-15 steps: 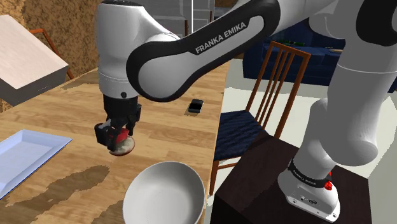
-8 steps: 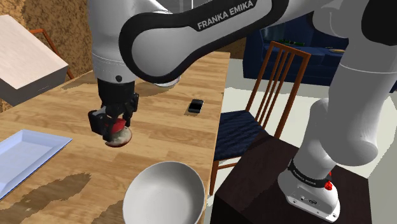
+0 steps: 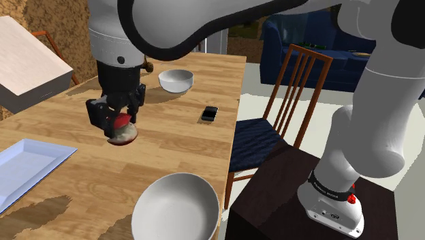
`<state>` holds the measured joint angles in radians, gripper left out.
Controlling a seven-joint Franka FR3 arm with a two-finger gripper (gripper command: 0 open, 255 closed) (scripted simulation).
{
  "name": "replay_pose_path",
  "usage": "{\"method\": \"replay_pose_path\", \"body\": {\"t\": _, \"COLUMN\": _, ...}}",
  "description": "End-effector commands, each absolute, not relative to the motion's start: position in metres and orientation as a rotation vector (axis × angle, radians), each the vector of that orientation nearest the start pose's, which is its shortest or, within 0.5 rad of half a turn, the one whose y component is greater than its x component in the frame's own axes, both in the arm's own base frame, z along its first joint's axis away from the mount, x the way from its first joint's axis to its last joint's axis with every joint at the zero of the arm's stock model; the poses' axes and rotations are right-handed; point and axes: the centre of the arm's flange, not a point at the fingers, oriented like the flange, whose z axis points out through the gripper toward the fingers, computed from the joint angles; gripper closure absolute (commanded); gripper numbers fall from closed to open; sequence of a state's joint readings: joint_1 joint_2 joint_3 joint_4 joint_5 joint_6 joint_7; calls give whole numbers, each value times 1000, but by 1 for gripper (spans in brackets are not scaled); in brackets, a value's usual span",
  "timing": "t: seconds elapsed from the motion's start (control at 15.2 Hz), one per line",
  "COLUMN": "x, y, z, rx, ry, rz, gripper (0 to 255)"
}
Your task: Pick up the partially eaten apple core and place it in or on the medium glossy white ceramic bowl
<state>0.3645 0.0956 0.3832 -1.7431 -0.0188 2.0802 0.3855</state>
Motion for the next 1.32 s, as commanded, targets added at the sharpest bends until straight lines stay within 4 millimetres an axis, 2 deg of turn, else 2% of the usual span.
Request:
{"method": "replay_pose_path", "body": {"t": 0.0, "x": 456, "y": 411, "z": 550, "rx": -2930, "ry": -538, "rz": -300, "gripper": 255}}
{"method": "replay_pose_path", "body": {"t": 0.13, "x": 456, "y": 411, "z": 558, "rx": -2930, "ry": -538, "rz": -300, "gripper": 255}}
{"method": "replay_pose_path", "body": {"t": 1.19, "x": 246, "y": 425, "z": 564, "rx": -2930, "ry": -538, "rz": -300, "gripper": 255}}
{"method": "replay_pose_path", "body": {"t": 1.25, "x": 239, "y": 426, "z": 564, "rx": -2930, "ry": -538, "rz": -300, "gripper": 255}}
